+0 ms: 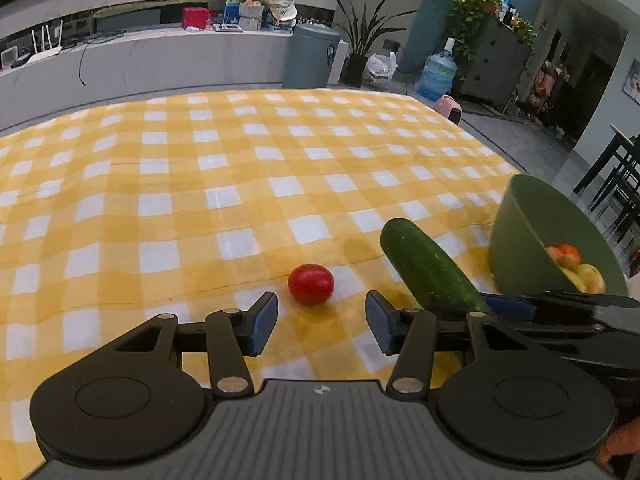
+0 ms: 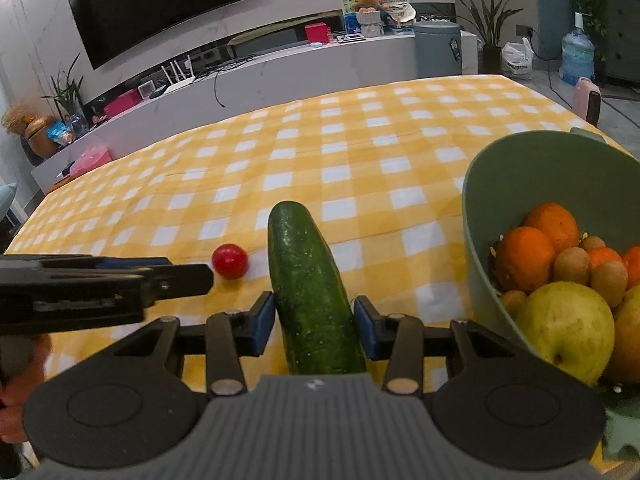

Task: Organize fruits
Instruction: 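Grasp the red tomato with the left gripper while the right gripper holds the cucumber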

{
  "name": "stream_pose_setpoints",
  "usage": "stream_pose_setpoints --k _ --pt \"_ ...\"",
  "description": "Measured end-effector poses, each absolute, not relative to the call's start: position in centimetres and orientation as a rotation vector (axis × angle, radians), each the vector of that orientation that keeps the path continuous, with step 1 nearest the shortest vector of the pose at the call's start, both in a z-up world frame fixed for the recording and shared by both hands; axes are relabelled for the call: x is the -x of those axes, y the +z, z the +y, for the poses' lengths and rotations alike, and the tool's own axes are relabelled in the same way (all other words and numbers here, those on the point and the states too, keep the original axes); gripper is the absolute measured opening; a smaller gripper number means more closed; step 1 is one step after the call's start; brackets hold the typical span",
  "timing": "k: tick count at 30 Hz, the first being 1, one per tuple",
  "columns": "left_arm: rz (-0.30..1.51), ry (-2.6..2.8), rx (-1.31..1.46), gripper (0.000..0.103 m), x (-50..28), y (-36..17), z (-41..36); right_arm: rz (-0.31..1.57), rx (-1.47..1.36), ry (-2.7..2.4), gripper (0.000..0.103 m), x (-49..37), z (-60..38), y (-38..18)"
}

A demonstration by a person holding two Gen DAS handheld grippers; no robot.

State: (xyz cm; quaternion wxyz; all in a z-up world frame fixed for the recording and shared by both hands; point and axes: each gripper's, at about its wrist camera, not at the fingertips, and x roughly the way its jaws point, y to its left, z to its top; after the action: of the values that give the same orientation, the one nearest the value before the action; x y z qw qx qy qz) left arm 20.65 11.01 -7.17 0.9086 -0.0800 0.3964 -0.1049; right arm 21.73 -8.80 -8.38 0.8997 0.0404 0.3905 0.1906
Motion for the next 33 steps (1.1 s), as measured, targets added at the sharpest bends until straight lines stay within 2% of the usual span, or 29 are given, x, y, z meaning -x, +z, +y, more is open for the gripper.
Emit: stream_pose_setpoints --k 8,16,23,33 --pt "0.836 -0.196 0.058 0.054 -22.3 -8.4 9.8 0.812 -0.072 0.406 0.040 -22.6 -8.7 -9.0" --pt "0.844 -0.203 0.031 0.035 -22.6 -8.6 9.6 0.833 -0.093 0.407 0.040 -23.0 -8.7 -9.6" --pt "0.862 -0.185 0.054 0.032 -22.8 -8.1 9.7 0.840 -0.102 0.409 0.039 -22.9 -8.7 -9.5" --pt "0.815 -0.186 0.156 0.032 -18.8 -3.4 10.0 0.798 -0.199 0.446 0.039 -20.7 -10.9 -6.5"
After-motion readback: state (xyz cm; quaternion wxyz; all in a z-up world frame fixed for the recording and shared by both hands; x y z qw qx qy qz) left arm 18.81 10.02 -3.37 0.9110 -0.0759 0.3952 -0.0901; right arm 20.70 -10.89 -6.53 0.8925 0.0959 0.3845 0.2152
